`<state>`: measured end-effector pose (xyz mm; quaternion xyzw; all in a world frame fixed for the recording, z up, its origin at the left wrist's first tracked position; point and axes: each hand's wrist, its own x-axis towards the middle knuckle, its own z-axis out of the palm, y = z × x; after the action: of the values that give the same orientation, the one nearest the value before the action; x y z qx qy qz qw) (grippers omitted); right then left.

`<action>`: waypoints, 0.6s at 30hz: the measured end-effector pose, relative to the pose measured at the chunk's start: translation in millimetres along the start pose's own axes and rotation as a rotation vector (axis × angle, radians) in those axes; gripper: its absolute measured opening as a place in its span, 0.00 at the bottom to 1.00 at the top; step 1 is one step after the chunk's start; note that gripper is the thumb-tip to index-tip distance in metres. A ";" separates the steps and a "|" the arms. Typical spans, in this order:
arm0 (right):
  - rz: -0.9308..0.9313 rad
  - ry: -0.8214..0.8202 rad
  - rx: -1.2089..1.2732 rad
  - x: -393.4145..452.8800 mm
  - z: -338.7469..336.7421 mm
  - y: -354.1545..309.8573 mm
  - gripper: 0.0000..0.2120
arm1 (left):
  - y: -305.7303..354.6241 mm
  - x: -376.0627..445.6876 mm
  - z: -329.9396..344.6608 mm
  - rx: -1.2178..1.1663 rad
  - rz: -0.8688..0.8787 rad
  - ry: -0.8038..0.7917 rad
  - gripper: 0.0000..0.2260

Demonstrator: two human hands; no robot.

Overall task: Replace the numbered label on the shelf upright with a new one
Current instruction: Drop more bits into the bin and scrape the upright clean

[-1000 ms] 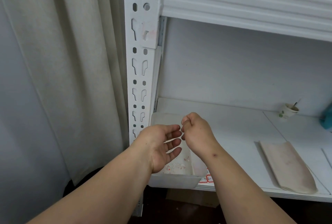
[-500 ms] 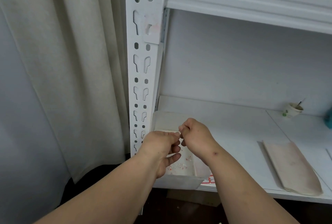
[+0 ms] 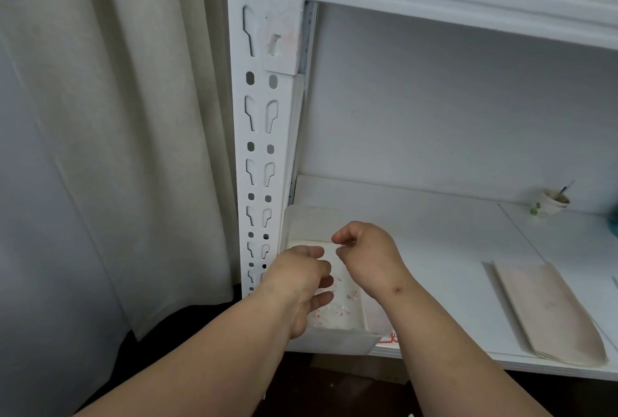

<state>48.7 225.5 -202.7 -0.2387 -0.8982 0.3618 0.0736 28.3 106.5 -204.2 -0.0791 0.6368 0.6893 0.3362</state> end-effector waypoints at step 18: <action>0.009 0.146 0.033 -15.0 -10.6 -24.0 0.06 | 17.7 -30.4 -2.3 0.120 0.203 -0.046 0.04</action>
<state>56.1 209.8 -178.0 -0.2672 -0.8832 0.3586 0.1415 40.7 94.0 -173.6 0.0219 0.6737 0.6822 0.2834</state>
